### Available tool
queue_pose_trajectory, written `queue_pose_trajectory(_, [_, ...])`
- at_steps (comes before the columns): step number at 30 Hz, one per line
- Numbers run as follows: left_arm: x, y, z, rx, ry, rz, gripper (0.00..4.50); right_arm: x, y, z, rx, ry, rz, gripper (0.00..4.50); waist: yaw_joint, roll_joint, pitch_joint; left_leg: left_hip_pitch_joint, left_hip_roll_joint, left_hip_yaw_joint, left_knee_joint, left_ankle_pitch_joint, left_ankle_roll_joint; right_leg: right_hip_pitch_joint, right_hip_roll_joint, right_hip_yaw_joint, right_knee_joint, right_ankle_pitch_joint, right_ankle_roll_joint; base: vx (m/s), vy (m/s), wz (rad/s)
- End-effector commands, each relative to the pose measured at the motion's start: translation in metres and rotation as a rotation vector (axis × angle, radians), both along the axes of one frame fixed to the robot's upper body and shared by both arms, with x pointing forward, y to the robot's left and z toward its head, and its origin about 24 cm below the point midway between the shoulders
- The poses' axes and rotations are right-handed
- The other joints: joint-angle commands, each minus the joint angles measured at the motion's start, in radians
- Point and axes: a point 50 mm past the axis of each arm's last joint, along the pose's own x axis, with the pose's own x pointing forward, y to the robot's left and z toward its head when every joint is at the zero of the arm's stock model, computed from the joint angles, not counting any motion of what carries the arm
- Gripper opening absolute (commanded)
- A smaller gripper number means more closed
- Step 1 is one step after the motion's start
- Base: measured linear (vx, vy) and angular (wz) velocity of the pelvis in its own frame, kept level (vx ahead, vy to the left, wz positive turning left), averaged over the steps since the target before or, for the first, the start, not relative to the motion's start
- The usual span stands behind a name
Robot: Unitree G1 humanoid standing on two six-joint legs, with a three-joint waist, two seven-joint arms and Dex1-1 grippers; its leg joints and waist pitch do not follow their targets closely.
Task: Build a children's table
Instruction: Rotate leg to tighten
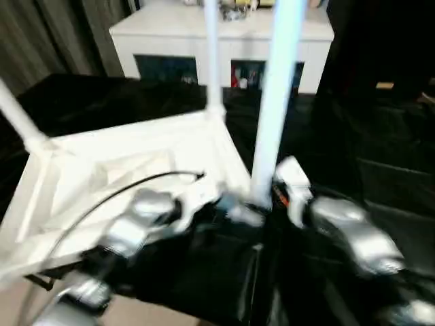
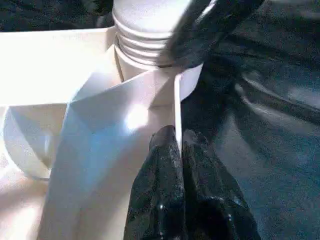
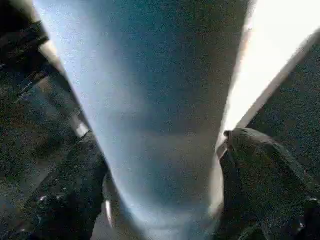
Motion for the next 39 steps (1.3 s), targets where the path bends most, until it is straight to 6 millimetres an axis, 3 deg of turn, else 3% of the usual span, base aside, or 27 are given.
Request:
queue_pose_trajectory(1, [-0.006,0.004,0.001,0.004,0.032,-0.036,0.00,-0.003,-0.001,0.005,-0.009,-0.006,0.046,3.82,0.002,-0.018,-0.060,0.001,0.012,0.006,-0.067,-0.189,0.081,0.058,-0.031,0.022,-0.054,-0.132,-0.262,0.000,0.000,0.00])
queue_pose_trajectory(6, [-0.006,0.007,0.002,-0.002,0.036,-0.026,0.00,-0.003,0.000,0.004,-0.003,0.003,0.050,3.82,0.002,-0.020,-0.056,0.004,0.012,0.006,-0.071,-0.226,0.055,0.054,-0.031,0.025,-0.063,-0.225,-0.237,0.000,0.000,0.00])
queue_pose_trajectory(13, [-0.008,0.007,0.003,-0.002,0.047,-0.031,0.00,-0.003,0.001,0.002,-0.028,0.021,0.066,3.36,0.002,-0.022,-0.060,0.002,0.010,0.007,-0.065,-0.176,0.065,0.057,-0.029,0.024,-0.054,-0.142,-0.251,0.000,0.000,0.00])
queue_pose_trajectory(21, [-0.011,0.008,0.001,0.005,0.063,-0.037,0.00,-0.007,-0.003,-0.003,-0.055,0.047,0.082,2.73,0.001,-0.022,-0.061,0.002,0.010,0.006,-0.064,-0.175,0.066,0.058,-0.028,0.024,-0.053,-0.151,-0.249,0.000,0.000,0.00])
queue_pose_trajectory(24, [-0.011,0.008,0.000,0.010,0.066,-0.029,0.00,-0.007,-0.003,-0.007,-0.056,0.060,0.041,2.69,0.001,-0.022,-0.061,0.002,0.009,0.007,-0.063,-0.170,0.068,0.058,-0.027,0.023,-0.053,-0.140,-0.253,0.000,0.000,0.00])
queue_pose_trajectory(26, [-0.006,0.008,-0.004,0.029,0.054,0.031,0.00,-0.002,0.000,-0.011,-0.041,0.061,-0.055,2.65,0.000,-0.021,-0.061,0.002,0.009,0.007,-0.064,-0.172,0.066,0.058,-0.028,0.023,-0.053,-0.144,-0.252,0.000,0.000,0.00])
queue_pose_trajectory(30, [0.012,0.005,-0.011,0.056,0.000,0.230,0.00,0.010,0.005,-0.020,-0.022,0.062,-0.305,2.64,-0.011,-0.019,-0.050,0.007,0.005,0.006,-0.074,-0.261,0.021,0.050,-0.029,0.022,-0.073,-0.321,-0.208,0.000,0.000,0.00])
queue_pose_trajectory(31, [0.017,0.003,-0.012,0.061,-0.017,0.270,0.00,0.013,0.006,-0.023,-0.019,0.069,-0.387,2.64,-0.016,-0.025,-0.049,0.009,0.002,0.001,-0.077,-0.292,-0.003,0.050,-0.029,0.021,-0.080,-0.399,-0.174,0.000,0.000,0.00])
queue_pose_trajectory(33, [0.029,-0.003,-0.012,0.061,-0.051,0.387,0.00,0.020,0.007,-0.029,-0.013,0.084,-0.597,2.63,-0.021,-0.023,-0.049,0.007,0.000,0.000,-0.080,-0.294,-0.014,0.047,-0.028,0.022,-0.083,-0.415,-0.154,0.000,0.000,0.00])
queue_pose_trajectory(34, [0.036,-0.006,-0.011,0.063,-0.068,0.458,0.00,0.022,0.008,-0.032,0.006,0.091,-0.675,2.63,-0.023,-0.022,-0.049,0.013,-0.001,-0.001,-0.079,-0.311,-0.023,0.042,-0.029,0.021,-0.087,-0.441,-0.146,0.000,0.000,0.00])
queue_pose_trajectory(38, [0.048,-0.014,-0.011,0.078,-0.085,0.609,0.00,0.028,0.012,-0.037,0.010,0.089,-0.866,2.63,-0.023,-0.023,-0.049,0.016,-0.005,-0.001,-0.080,-0.329,-0.019,0.039,-0.026,0.021,-0.093,-0.438,-0.137,0.000,0.000,0.00])
queue_pose_trajectory(39, [0.052,-0.020,-0.012,0.082,-0.094,0.656,0.00,0.030,0.015,-0.040,-0.010,0.082,-0.948,2.63,-0.025,-0.017,-0.049,0.015,-0.006,-0.001,-0.081,-0.332,-0.022,0.038,-0.027,0.021,-0.097,-0.442,-0.132,0.000,0.000,0.00])
